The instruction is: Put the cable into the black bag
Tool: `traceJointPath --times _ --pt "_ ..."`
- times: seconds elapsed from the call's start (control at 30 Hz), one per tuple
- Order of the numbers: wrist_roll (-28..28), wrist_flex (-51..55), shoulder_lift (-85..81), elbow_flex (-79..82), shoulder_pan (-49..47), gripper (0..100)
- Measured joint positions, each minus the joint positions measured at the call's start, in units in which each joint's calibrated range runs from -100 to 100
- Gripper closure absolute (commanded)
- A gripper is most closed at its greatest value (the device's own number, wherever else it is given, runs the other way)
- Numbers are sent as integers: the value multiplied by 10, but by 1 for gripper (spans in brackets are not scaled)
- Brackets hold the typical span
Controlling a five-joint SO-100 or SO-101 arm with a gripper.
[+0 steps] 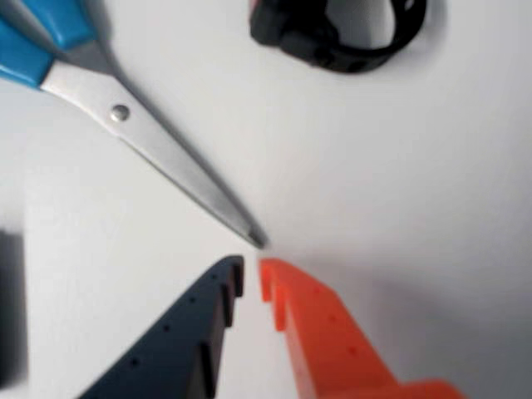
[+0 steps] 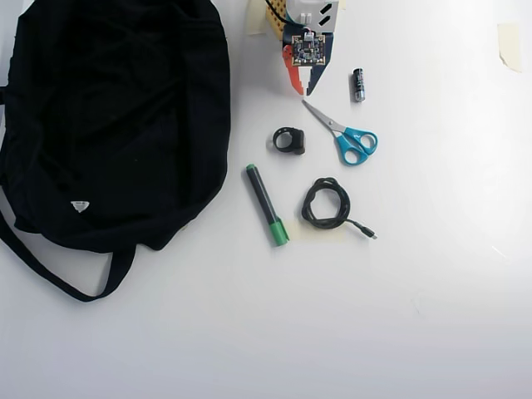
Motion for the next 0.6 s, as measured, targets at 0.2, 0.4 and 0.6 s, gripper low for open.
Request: traceJointPath --times 0.2,0.4,0.6 --pt "0 0 0 0 0 98" --pt "-3 -13 0 1 0 98" --pt "-3 -75 0 1 0 98"
